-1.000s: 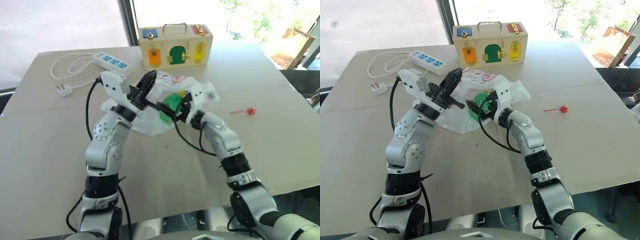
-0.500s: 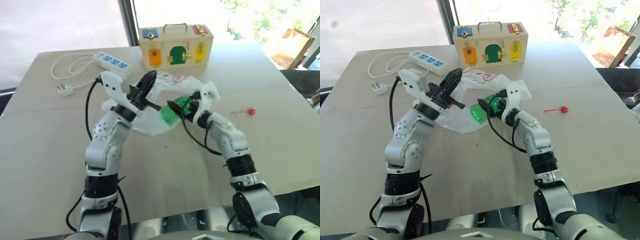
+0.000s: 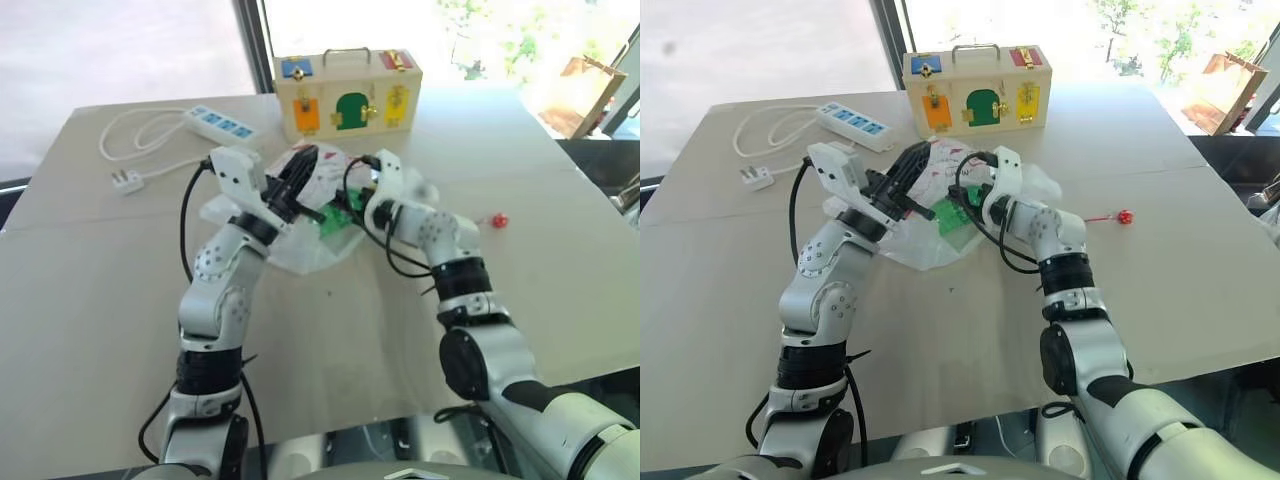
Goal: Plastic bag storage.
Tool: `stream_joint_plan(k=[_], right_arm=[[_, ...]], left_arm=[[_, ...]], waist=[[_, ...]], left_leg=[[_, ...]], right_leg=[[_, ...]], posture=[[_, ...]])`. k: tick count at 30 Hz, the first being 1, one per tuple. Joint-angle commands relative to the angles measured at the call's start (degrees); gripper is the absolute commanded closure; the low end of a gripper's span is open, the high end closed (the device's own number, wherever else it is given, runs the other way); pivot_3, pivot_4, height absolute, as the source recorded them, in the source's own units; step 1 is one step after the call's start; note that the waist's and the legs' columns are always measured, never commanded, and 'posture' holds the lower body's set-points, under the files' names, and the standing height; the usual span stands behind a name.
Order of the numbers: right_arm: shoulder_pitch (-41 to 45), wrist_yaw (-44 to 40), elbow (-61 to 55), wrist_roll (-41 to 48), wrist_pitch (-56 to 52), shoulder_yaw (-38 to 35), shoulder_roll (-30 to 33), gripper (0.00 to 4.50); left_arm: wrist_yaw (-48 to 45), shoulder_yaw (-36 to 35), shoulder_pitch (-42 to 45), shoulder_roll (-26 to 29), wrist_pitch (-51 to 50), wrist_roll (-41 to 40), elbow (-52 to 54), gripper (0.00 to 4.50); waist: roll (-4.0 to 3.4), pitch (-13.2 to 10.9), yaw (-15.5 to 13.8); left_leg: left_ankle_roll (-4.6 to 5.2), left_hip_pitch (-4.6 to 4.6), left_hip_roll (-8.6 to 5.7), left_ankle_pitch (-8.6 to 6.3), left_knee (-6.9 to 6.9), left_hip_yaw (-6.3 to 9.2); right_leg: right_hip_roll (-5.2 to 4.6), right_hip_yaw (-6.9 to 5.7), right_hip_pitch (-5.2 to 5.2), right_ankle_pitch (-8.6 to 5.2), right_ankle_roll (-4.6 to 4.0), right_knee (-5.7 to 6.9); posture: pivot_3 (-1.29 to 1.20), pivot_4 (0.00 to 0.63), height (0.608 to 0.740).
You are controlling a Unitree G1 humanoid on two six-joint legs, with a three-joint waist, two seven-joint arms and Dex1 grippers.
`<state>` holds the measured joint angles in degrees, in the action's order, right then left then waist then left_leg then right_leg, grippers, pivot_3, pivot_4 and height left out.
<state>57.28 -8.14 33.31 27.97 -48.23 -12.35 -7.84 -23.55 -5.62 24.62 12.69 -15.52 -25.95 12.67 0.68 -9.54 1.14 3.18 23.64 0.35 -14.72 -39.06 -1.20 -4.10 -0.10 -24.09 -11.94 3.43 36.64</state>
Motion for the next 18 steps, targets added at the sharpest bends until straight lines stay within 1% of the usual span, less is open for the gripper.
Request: stream_joint_plan(k=[1,3,5,6,7,9,12,14,18], right_arm=[[2.8,5.5,3.4,7.8,-1.7,-8.9,-4.0,0.04],[3.5,7.7,4.0,14.4,-2.9,-14.8,-4.7,0.04],[3.4,7.0,2.9,16.3,-3.7,-15.5,-4.1,0.04],[3.8,7.6,2.7,19.4,-4.6,-17.7,-4.4,0.04],[3.5,5.0,0.0,21.3,-6.6,-16.9,-4.1,0.04],[3.0,4.8,-2.5,23.5,-8.7,-16.5,-4.1,0.04],[0.2,2.1,-6.3,16.5,-7.0,-7.1,-1.8,0.04],[0.0,1.7,-8.2,23.3,-10.9,-10.5,-3.1,0.04],[-4.0,0.0,-11.6,14.8,-7.2,-2.1,0.9,0.04]], left_arm=[[0.1,0.0,0.9,-0.4,1.7,0.3,1.4,4.5],[0.3,-0.2,0.5,-0.4,1.8,0.4,1.6,4.5],[0.4,-0.2,0.4,-0.4,1.9,0.4,1.7,4.5],[0.4,-0.2,0.3,-0.5,1.9,0.4,1.7,4.5],[0.4,0.0,0.3,-0.6,1.9,0.5,1.6,4.5],[0.2,0.2,0.3,-0.7,1.9,0.5,1.5,4.5],[-0.1,0.4,0.6,-0.8,2.0,0.5,1.0,4.5],[-0.2,0.4,0.9,-0.9,2.2,0.6,0.5,4.5],[-0.4,0.5,1.3,-0.9,2.5,0.7,0.0,4.5]], waist=[[0.0,0.0,0.0],[0.0,0.0,-0.3],[-0.01,-0.1,-0.3],[-0.01,0.0,-0.2],[-0.01,-0.1,-0.2],[-0.02,-0.1,-0.1],[-0.01,-0.1,0.1],[-0.01,-0.1,0.2],[0.0,-0.1,0.0]], left_leg=[[0.0,0.02,0.0,0.0,0.0,-0.01],[0.0,0.08,0.02,0.0,0.05,0.04],[-0.01,0.27,0.02,0.01,0.08,0.04],[-0.01,0.3,0.02,0.01,0.1,0.0],[-0.01,0.3,0.0,0.01,0.16,-0.01],[0.0,0.31,0.01,0.01,0.24,-0.03],[0.0,0.27,0.0,0.01,0.35,-0.03],[0.0,0.25,-0.01,0.01,0.37,-0.03],[0.01,0.24,0.01,0.01,0.37,-0.02]], right_leg=[[-0.01,0.01,0.0,0.0,0.0,-0.02],[-0.01,-0.03,-0.01,0.0,0.0,-0.1],[-0.03,-0.05,-0.17,0.0,0.0,-0.11],[-0.03,-0.03,-0.21,0.0,0.01,-0.14],[-0.03,-0.03,-0.21,0.0,0.01,-0.17],[-0.02,-0.01,-0.26,0.0,0.01,-0.2],[0.01,-0.01,-0.27,0.0,0.01,-0.21],[0.02,-0.01,-0.27,0.0,0.01,-0.2],[0.0,-0.02,-0.26,0.0,0.01,-0.21]], posture=[[0.0,0.15,0.74],[0.0,0.15,0.74],[0.0,0.15,0.74],[0.0,0.15,0.74],[0.0,0.15,0.74],[0.0,0.15,0.74],[0.0,0.15,0.74],[0.0,0.15,0.74],[0.0,0.15,0.74]])
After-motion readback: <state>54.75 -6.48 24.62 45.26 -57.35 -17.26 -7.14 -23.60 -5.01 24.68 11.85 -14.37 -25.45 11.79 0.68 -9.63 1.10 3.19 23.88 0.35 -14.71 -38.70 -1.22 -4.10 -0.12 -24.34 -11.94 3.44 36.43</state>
